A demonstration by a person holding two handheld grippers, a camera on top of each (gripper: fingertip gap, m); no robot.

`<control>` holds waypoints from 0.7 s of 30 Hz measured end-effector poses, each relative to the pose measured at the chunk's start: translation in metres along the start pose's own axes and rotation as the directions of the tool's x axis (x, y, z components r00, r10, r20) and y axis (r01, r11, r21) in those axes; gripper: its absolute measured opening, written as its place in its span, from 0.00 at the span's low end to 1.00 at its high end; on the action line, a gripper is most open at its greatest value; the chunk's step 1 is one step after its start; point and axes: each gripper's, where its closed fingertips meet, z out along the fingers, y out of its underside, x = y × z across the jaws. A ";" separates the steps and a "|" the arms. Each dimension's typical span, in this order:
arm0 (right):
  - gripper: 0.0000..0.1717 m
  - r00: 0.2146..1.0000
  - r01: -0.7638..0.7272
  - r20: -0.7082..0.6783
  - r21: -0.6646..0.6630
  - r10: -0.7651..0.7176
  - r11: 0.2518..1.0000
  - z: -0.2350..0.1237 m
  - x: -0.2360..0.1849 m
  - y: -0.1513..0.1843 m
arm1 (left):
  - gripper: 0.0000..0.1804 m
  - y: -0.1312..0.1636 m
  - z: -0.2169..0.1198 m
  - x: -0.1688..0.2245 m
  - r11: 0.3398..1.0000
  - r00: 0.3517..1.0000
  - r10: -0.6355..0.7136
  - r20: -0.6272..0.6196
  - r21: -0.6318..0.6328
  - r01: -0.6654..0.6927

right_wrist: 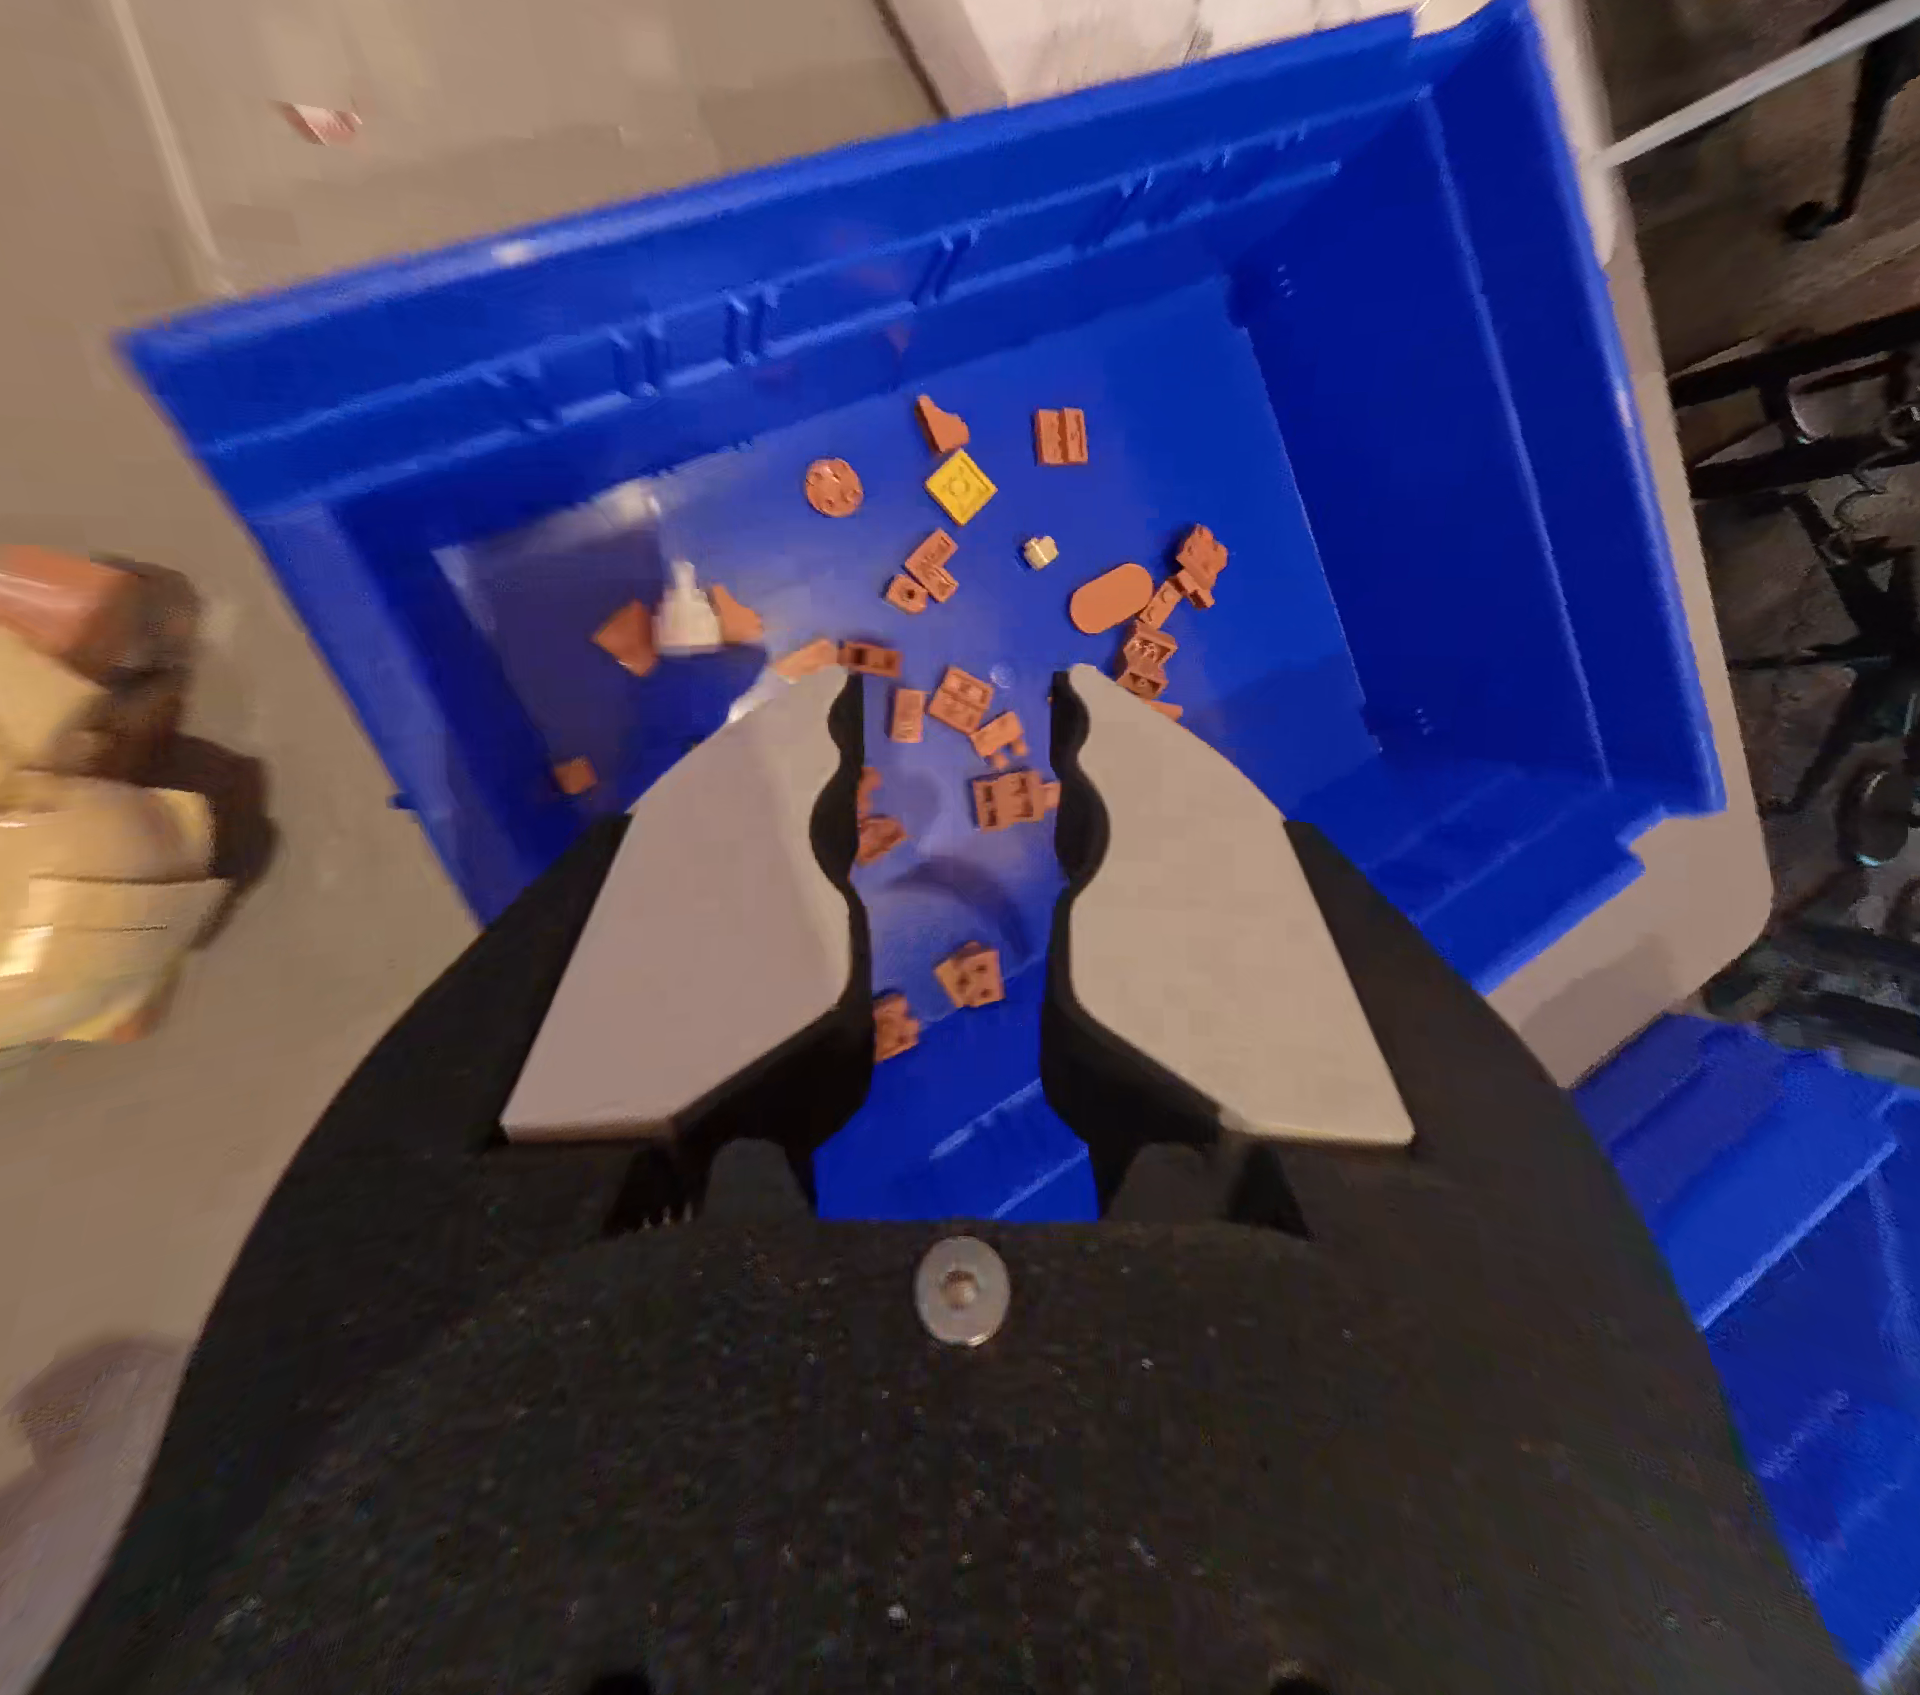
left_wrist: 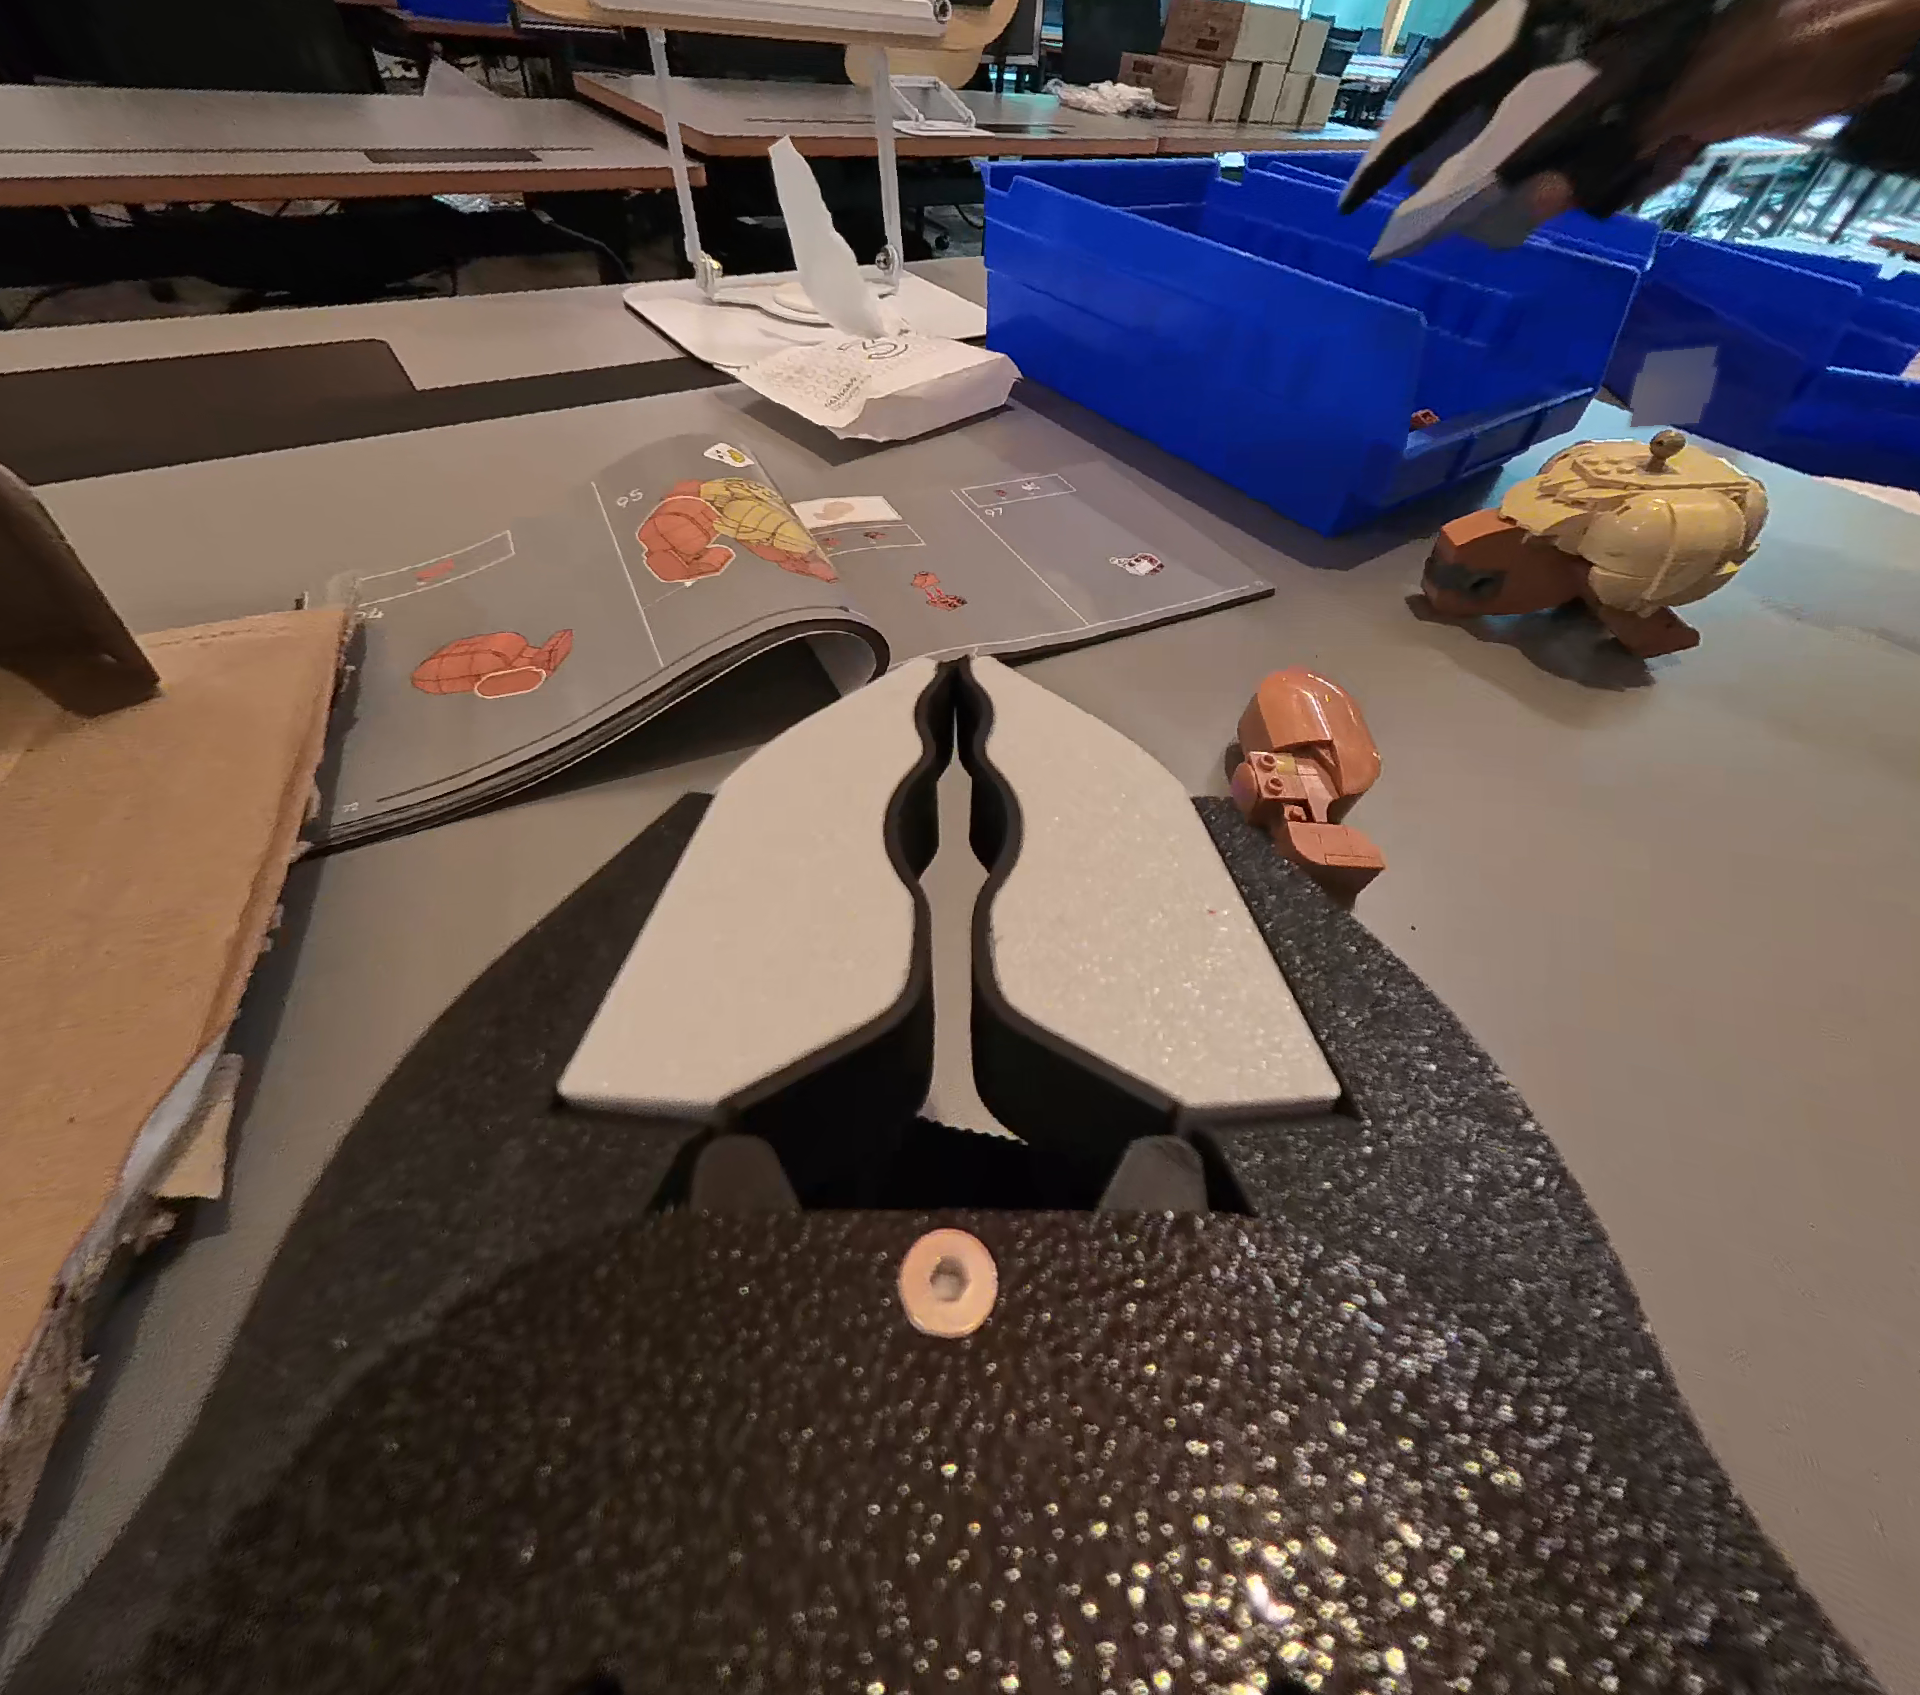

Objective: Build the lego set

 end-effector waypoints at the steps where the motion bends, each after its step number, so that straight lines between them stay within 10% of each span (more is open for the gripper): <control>1: 0.22 0.999 0.038 0.021 -0.053 -0.037 0.998 0.013 0.005 0.003 | 0.00 0.000 0.000 0.000 1.000 1.000 -0.003 -0.002 -0.003 0.003; 7: 0.26 0.975 0.101 0.218 -0.313 -0.032 0.944 0.069 0.021 0.021 | 0.00 0.000 0.000 0.001 1.000 1.000 -0.008 -0.010 -0.002 0.007; 21: 0.26 0.927 0.186 0.375 -0.447 -0.005 0.875 0.108 0.036 0.029 | 0.00 0.002 -0.003 0.003 0.996 0.994 -0.085 -0.071 -0.014 0.085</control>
